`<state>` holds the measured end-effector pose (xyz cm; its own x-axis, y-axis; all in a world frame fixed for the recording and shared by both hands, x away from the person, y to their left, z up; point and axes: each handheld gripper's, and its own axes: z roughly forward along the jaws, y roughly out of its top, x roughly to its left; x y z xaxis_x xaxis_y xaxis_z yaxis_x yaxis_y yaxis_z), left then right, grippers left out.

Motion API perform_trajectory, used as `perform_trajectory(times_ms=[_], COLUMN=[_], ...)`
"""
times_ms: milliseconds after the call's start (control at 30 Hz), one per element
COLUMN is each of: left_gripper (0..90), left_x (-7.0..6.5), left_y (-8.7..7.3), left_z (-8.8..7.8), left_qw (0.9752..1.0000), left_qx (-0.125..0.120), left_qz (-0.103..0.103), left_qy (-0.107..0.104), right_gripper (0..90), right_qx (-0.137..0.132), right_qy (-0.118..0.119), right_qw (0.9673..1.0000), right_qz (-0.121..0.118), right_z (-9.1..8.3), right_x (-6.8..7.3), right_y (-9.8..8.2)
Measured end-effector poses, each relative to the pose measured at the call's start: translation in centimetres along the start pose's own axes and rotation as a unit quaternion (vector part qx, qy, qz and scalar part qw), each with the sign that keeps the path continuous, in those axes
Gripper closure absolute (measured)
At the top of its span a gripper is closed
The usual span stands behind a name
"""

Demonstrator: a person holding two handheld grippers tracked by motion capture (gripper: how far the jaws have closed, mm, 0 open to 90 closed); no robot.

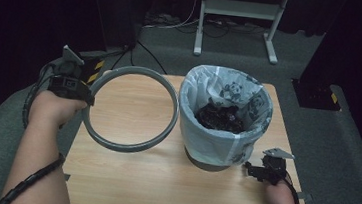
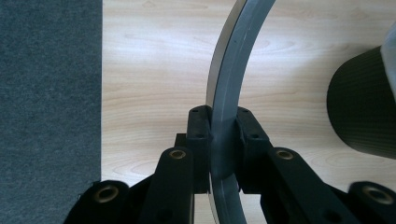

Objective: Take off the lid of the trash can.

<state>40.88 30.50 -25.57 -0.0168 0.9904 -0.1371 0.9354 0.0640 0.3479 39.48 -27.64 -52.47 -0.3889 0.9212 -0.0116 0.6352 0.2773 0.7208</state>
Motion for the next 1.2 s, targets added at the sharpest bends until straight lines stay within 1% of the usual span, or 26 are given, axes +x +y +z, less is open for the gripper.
perform_trajectory(times_ms=[167, 333, 400, 700, 933, 1200], left_gripper=[78.3, 78.2, 78.2, 77.9, 77.9, 77.9], left_x=[0.0, -0.2, -0.3, 0.0, 0.4, 0.7], left_y=[-0.1, -0.2, -0.3, -0.9, -1.4, -2.0], left_z=[1.0, 2.0, 2.3, 4.2, 5.9, 8.1], left_qw=[1.0000, 0.9999, 0.9999, 0.9999, 0.9998, 0.9996], left_qx=[0.004, 0.010, 0.007, 0.010, 0.014, 0.027], left_qz=[0.000, 0.005, 0.006, 0.010, 0.010, 0.002], left_qy=[-0.007, -0.005, -0.007, -0.007, -0.006, -0.008], right_gripper=[9.2, 9.2, 9.1, 9.1, 9.1, 9.1], right_qx=[0.000, 0.000, 0.000, -0.001, 0.000, 0.000], right_qy=[0.000, 0.000, 0.000, 0.000, 0.001, 0.001], right_qw=[1.0000, 1.0000, 1.0000, 1.0000, 1.0000, 1.0000], right_qz=[-0.001, -0.001, 0.000, 0.000, 0.000, 0.000], right_z=[0.0, 0.0, 0.0, 0.0, 0.0, 0.0], right_x=[0.0, 0.0, 0.0, 0.0, 0.0, 0.0], right_y=[0.0, 0.0, 0.0, 0.0, 0.0, 0.0])
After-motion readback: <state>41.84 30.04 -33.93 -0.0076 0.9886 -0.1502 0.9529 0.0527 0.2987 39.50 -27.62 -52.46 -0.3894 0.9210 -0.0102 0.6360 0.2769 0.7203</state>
